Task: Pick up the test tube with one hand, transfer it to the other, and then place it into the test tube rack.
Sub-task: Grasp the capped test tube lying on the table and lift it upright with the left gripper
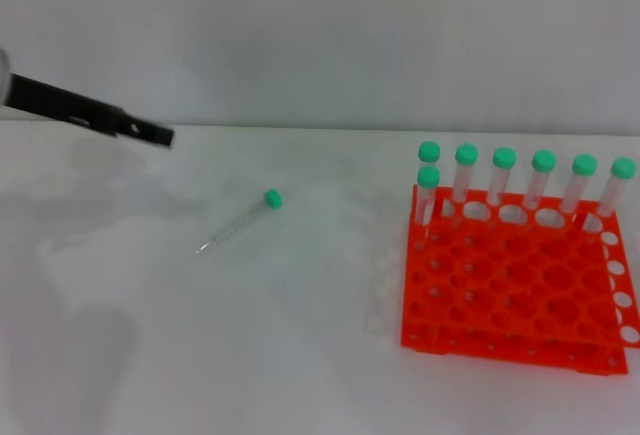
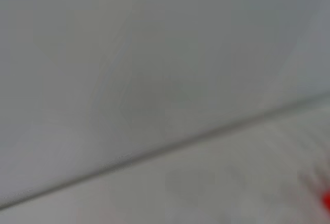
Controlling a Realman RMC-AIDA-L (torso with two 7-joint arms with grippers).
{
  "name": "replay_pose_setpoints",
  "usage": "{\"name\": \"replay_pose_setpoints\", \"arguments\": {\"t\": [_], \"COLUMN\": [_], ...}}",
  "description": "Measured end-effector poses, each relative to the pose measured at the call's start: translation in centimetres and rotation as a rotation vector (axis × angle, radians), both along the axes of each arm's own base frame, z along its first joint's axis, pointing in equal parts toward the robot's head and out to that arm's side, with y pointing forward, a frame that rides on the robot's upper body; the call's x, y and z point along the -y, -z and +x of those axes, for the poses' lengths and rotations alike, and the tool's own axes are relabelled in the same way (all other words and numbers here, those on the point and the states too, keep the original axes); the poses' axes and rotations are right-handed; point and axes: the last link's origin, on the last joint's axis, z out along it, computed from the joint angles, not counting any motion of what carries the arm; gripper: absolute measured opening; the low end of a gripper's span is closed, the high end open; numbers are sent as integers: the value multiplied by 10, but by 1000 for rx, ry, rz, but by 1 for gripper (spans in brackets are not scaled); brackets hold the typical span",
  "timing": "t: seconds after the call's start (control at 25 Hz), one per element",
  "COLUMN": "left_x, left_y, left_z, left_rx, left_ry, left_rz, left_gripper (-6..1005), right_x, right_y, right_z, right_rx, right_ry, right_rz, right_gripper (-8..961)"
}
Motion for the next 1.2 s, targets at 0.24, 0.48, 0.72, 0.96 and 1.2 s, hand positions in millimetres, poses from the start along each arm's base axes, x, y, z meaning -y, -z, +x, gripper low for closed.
{"name": "replay_pose_setpoints", "arguments": {"t": [0.24, 0.48, 0.72, 0.96, 1.2], "left_x": [-6, -8, -9, -10, -8], "left_y": [36, 60, 84, 107, 111], "left_z": [24, 32, 30, 29, 28], "left_rx": [-178, -266, -346, -358, -347], "left_ry": [42, 66, 93, 124, 122], "left_rz": [-149, -188, -187, -187, -184], "left_gripper": [886, 885, 884, 881, 876], "right_x": [-1, 0, 0, -2, -4], "right_y": [0, -2, -4, -4, -3], "right_z": [0, 2, 3, 2, 2], "right_rx": [0, -2, -3, -3, -2], "right_ry": [4, 10, 13, 15, 17], "right_rz": [-2, 5, 11, 7, 5], "right_gripper": [860, 860, 860, 860, 860]}}
